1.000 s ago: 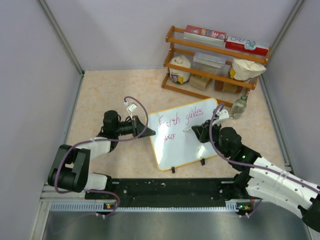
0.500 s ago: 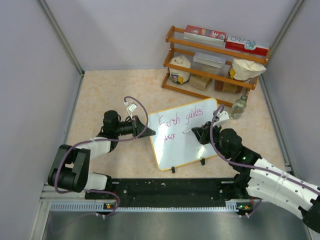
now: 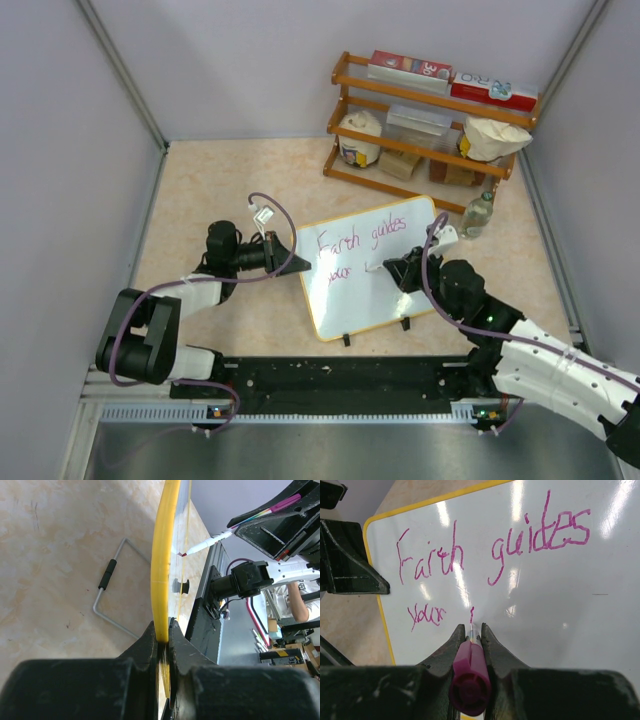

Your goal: Write a sentence on the whiteboard

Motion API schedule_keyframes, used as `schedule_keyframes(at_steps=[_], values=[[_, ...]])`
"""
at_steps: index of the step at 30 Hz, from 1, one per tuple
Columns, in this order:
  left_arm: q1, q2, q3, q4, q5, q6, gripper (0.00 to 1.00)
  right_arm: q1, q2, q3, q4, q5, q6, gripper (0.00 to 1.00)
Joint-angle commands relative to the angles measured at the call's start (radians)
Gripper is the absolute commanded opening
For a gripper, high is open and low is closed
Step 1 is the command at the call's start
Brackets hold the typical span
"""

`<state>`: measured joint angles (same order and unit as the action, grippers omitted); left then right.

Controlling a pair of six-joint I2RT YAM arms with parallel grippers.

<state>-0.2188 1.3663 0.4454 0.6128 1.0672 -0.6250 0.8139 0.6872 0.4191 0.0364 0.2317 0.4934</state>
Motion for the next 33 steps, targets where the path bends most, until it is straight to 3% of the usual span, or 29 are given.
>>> schedule_keyframes(at_steps=[1, 15, 33], values=[[-0.019, 0.013, 0.012, 0.002, -0.016, 0.09, 0.0, -0.009, 0.006, 0.0, -0.03, 0.024, -0.007, 0.0], [-0.019, 0.014, 0.013, 0.004, -0.015, 0.09, 0.0, -0.009, 0.02, 0.047, -0.032, 0.115, -0.027, 0.0], [-0.019, 0.008, 0.013, 0.002, -0.013, 0.09, 0.0, -0.01, 0.054, 0.078, -0.015, 0.106, -0.041, 0.0]])
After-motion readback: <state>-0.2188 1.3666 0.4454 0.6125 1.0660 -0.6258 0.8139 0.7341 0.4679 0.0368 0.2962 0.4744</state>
